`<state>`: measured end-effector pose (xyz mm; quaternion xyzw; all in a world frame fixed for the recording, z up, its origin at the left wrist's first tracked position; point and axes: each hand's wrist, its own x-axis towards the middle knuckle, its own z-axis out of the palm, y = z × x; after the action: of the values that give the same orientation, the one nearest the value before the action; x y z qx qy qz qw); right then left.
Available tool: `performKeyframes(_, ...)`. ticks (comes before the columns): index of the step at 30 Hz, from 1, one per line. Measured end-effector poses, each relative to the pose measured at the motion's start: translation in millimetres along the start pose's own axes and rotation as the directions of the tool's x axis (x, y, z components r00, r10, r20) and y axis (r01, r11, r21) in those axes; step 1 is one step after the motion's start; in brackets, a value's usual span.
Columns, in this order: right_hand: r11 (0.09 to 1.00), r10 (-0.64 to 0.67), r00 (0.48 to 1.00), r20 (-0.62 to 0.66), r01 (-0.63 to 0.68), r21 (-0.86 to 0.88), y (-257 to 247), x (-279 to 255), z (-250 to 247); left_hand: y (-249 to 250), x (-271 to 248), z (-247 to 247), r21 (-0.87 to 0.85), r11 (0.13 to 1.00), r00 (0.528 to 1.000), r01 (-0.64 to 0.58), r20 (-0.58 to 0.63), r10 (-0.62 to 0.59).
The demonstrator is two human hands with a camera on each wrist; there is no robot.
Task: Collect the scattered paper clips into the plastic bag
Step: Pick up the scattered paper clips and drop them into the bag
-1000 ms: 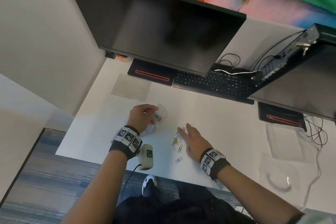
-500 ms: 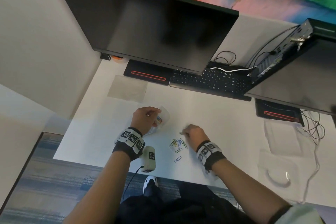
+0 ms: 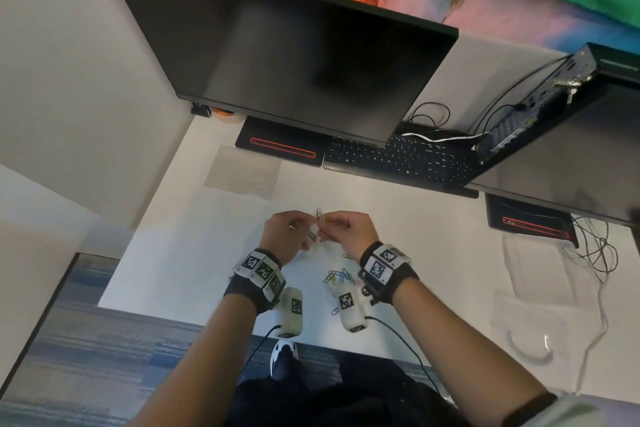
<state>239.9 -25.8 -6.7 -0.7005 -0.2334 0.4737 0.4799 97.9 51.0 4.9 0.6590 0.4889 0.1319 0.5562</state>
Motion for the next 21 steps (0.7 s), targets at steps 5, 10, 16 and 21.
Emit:
performKeyframes(5, 0.897, -0.104, 0.992, 0.065, 0.122, -0.425, -1.3, 1.8, 8.9, -0.1, -0.3, -5.1, -0.004, 1.0, 1.0, 0.001, -0.009, -0.001)
performKeyframes(10, 0.821, -0.181, 0.971, 0.156, 0.237, -0.519, -20.5, 1.9, -0.7, -5.3, 0.2, -7.6, -0.01, 1.0, 1.0, 0.01, -0.017, -0.01)
performKeyframes(16, 0.686, -0.145, 0.987, 0.063, 0.147, -0.713, 18.8, -1.7, -51.3, -9.7, 1.4, -18.2, -0.057, 0.998, 0.999, 0.004, -0.043, -0.006)
performKeyframes(21, 0.527, 0.004, 0.971, 0.241, 0.203, -0.826, 78.3, -29.2, -43.8, -13.7, 0.2, -21.1, -0.084, 0.996, 0.999, 0.002, -0.043, -0.005)
